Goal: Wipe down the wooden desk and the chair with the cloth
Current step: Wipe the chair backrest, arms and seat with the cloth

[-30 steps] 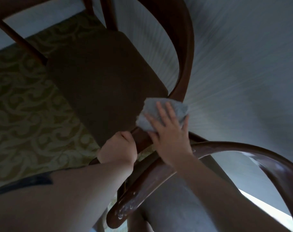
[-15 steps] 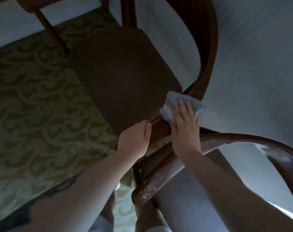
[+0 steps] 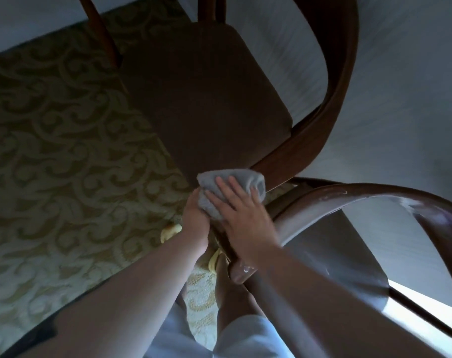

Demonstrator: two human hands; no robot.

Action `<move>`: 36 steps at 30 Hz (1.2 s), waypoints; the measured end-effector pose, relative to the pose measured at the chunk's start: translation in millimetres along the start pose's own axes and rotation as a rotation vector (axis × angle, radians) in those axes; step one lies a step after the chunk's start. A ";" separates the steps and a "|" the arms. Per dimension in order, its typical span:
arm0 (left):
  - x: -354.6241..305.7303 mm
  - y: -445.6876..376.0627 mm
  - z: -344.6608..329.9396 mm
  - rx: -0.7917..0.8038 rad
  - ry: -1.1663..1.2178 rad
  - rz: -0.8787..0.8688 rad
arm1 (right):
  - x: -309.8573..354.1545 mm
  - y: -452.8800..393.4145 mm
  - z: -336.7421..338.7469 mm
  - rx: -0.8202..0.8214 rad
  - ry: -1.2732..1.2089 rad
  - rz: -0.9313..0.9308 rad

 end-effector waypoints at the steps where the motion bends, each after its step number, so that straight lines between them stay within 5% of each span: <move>1: 3.1 -2.9 2.7 -0.046 -0.037 0.041 | -22.0 -6.3 2.2 0.065 0.050 0.034; 5: 11.8 -13.6 5.7 -0.155 0.019 0.026 | -50.2 10.4 6.0 -0.044 -0.141 -0.589; 8: 21.3 -15.1 8.4 -0.073 -0.058 -0.043 | 7.9 14.4 -3.0 0.016 -0.075 -0.272; 11: 13.9 -8.5 3.5 -0.080 0.023 -0.063 | -12.3 -3.5 3.3 0.078 0.001 -0.026; 15: 3.1 -10.8 -10.2 -0.058 -0.150 -0.221 | -39.9 10.2 5.3 -0.019 -0.153 -0.539; 17: 6.9 -12.3 -9.6 -0.108 -0.264 -0.314 | -12.8 15.7 0.4 -0.028 -0.167 -0.497; 21: 11.5 -16.5 -6.8 -0.160 -0.481 -0.498 | -43.4 2.3 -2.2 0.049 0.058 -0.049; 25: -5.9 -4.8 -35.1 -0.135 -0.942 -0.728 | -70.1 6.8 7.7 0.002 -0.128 -0.565; 28: -14.9 -3.4 -72.3 -0.072 -0.997 -0.694 | -41.0 9.5 7.6 0.053 -0.180 -0.448; 31: -16.2 -15.2 -96.7 -0.043 -1.029 -0.652 | -99.3 2.8 15.2 0.157 0.027 -0.323; 36: -26.2 -30.0 -155.3 0.108 -1.068 -0.567 | -126.6 -8.3 16.6 0.063 -0.098 -0.599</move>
Point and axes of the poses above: each hand's wrist, its own y-axis away from the middle knuckle, its own z-axis out of the back of the hand, x = y × z, the point moved 1 cm from there along -y, towards the middle knuckle, and after that the axes turned 12 degrees about y, right-handed, at the moved point
